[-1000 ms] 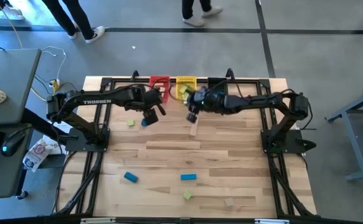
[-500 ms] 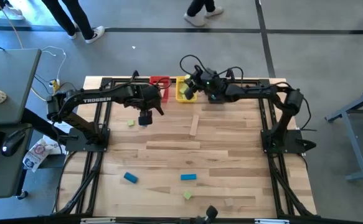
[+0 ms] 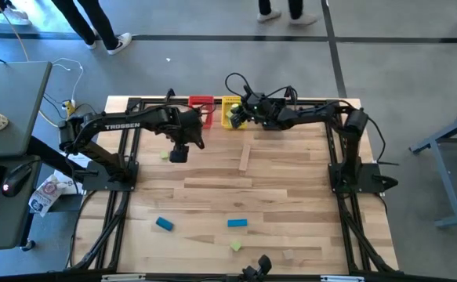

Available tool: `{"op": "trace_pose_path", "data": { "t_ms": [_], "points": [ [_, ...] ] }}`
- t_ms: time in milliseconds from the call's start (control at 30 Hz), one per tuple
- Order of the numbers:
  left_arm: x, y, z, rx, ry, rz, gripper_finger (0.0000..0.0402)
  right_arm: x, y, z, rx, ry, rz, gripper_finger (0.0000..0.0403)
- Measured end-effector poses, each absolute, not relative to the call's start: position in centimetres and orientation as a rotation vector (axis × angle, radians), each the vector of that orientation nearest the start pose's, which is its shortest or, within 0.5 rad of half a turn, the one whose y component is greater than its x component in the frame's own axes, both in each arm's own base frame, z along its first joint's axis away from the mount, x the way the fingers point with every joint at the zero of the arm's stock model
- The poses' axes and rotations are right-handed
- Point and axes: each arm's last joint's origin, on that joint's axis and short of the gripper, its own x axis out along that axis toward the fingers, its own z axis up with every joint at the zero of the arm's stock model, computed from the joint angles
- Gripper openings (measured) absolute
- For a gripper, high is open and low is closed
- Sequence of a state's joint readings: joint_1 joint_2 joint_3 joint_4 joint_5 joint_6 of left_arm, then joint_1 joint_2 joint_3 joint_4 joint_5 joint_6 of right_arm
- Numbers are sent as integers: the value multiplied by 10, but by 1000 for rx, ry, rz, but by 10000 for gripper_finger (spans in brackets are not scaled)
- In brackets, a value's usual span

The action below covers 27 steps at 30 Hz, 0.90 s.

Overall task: Sort & place blocks by color
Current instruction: Put the green block into the yellow basket, then put the blue block into the black basket

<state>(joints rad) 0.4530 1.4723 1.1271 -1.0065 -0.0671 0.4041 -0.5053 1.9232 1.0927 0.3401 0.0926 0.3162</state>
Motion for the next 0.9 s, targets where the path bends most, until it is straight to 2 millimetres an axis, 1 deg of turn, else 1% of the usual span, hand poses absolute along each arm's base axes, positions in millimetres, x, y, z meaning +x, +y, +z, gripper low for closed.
{"op": "trace_pose_path", "data": {
  "t_ms": [200, 400, 633, 767, 900],
  "points": [
    [238, 119, 238, 82, 1467, 156, 209, 354, -199, 164, 401, 396, -668, 96],
    [239, 120, 228, 61, 1542, 128, 209, 353, -199, 162, 425, 409, -685, 133],
    [243, 121, 217, 61, 1587, 98, 209, 350, -203, 162, 425, 408, -698, 168],
    [242, 121, 214, 66, 1620, 72, 209, 348, -207, 162, 432, 406, -703, 188],
    [242, 121, 214, 86, 1622, 53, 209, 347, -207, 163, 436, 406, -692, 198]
  ]
}}
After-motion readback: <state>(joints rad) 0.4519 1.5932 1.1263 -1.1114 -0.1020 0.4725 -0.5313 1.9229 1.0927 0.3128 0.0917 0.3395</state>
